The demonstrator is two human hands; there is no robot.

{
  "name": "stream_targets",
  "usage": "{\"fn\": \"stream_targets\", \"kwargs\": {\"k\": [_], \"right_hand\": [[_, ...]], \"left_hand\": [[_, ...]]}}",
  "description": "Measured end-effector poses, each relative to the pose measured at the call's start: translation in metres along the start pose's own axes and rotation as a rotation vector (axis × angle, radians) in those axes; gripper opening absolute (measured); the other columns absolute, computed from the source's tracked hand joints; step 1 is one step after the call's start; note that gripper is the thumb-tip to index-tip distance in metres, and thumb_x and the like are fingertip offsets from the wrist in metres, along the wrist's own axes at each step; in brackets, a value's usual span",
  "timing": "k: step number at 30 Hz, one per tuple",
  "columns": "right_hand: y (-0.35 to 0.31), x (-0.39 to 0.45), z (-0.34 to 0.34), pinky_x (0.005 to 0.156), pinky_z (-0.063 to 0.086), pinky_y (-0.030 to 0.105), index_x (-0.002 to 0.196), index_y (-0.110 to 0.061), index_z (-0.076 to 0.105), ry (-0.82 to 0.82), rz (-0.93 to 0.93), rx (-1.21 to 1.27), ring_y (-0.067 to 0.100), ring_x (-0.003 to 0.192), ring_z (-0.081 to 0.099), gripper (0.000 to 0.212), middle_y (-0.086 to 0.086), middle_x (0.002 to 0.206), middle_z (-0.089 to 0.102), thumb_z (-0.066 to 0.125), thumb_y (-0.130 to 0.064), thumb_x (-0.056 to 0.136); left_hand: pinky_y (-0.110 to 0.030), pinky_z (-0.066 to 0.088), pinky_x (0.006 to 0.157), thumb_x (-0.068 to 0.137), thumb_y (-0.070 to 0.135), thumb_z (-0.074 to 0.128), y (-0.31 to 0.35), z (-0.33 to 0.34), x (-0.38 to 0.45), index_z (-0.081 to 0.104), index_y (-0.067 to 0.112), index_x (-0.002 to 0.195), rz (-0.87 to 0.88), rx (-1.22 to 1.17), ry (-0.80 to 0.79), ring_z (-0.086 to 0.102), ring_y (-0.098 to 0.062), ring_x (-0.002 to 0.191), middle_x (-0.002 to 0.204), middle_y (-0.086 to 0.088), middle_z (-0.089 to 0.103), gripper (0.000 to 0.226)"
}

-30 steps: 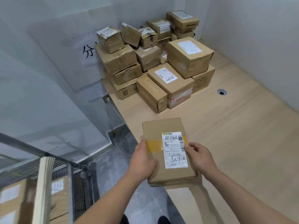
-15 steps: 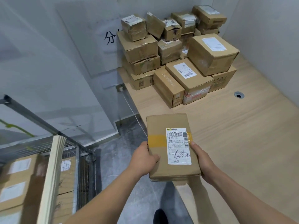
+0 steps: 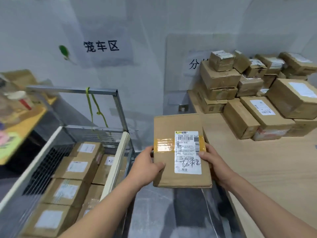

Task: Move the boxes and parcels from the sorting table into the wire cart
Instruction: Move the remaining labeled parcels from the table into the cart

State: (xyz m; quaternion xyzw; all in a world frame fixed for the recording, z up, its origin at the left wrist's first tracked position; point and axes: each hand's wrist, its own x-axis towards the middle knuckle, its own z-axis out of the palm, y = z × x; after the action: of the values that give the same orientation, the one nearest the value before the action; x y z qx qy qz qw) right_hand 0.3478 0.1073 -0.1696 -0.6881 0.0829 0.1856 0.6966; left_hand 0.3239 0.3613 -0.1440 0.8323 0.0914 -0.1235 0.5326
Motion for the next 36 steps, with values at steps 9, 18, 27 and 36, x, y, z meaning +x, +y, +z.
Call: {"fn": "stream_targets", "kwargs": {"k": [9, 18, 27, 36], "right_hand": [[-0.043, 0.015, 0.186, 0.096, 0.051, 0.061, 0.136, -0.037, 0.05, -0.257, -0.158, -0.099, 0.024, 0.104, 0.074, 0.086, -0.005, 0.115, 0.075, 0.073, -0.055, 0.055], [-0.044, 0.034, 0.327, 0.1, 0.048, 0.057, 0.14, -0.027, 0.051, -0.505, -0.175, -0.144, 0.031, 0.109, 0.071, 0.089, 0.001, 0.119, 0.075, 0.074, -0.054, 0.058], [-0.017, 0.082, 0.431, 0.104, 0.042, 0.07, 0.134, -0.032, 0.057, -0.838, -0.081, -0.225, 0.035, 0.113, 0.068, 0.095, 0.004, 0.121, 0.074, 0.085, -0.065, 0.05], [0.021, 0.111, 0.501, 0.098, 0.05, 0.063, 0.142, -0.021, 0.05, -1.091, 0.014, -0.4, 0.036, 0.111, 0.07, 0.101, 0.007, 0.121, 0.074, 0.082, -0.055, 0.053]], "left_hand": [[-0.033, 0.056, 0.091, 0.075, 0.023, 0.075, -0.045, -0.161, -0.082, 0.044, 0.032, 0.135, 0.021, -0.038, 0.324, 0.065, -0.005, 0.102, 0.113, 0.019, 0.063, 0.068], [-0.042, 0.051, 0.1, 0.07, 0.052, 0.065, -0.095, -0.259, -0.156, 0.041, 0.033, 0.144, -0.073, 0.054, 0.643, 0.059, -0.005, 0.116, 0.135, 0.016, 0.058, 0.08], [-0.034, 0.038, 0.11, 0.098, 0.046, 0.055, -0.16, -0.29, -0.203, 0.031, 0.027, 0.154, -0.336, 0.298, 0.909, 0.038, -0.012, 0.141, 0.158, 0.01, 0.035, 0.064], [-0.037, 0.026, 0.121, 0.1, 0.045, 0.051, -0.219, -0.269, -0.238, 0.035, 0.019, 0.153, -0.642, 0.407, 1.021, 0.026, -0.016, 0.148, 0.159, 0.002, 0.033, 0.061]]}}
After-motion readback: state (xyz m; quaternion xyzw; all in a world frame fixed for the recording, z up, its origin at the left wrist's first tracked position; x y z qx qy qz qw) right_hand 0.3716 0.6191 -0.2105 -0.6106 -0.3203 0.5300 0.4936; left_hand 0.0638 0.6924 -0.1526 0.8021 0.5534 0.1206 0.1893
